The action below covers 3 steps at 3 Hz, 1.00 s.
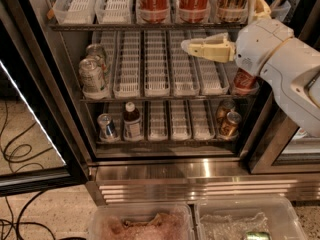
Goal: Pick orange can from top shelf of fridge
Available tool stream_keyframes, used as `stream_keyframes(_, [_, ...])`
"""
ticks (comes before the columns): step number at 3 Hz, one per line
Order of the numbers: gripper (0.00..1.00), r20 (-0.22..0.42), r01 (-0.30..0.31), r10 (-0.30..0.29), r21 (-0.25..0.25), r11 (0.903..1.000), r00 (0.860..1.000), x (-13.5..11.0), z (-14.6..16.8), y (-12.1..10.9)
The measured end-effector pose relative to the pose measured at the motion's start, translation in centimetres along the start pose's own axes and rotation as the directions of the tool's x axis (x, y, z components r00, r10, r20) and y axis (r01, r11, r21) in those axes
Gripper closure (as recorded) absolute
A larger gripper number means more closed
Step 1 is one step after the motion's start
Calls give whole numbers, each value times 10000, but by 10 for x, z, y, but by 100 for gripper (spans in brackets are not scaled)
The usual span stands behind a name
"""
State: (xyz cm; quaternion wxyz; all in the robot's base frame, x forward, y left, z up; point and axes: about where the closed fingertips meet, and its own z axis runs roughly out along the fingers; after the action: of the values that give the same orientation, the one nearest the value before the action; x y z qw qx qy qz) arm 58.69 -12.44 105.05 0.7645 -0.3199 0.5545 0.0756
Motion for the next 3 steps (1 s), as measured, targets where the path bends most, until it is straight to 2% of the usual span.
stream_keyframes(1, [0, 0, 0, 0, 1, 10000, 10000, 0, 0, 0])
stream_keyframes(2, [0, -262, 67, -57, 388, 9992, 9996, 8, -6, -12])
stream_keyframes(3, [0, -595, 352, -307, 759, 9965, 9978, 21, -8, -36])
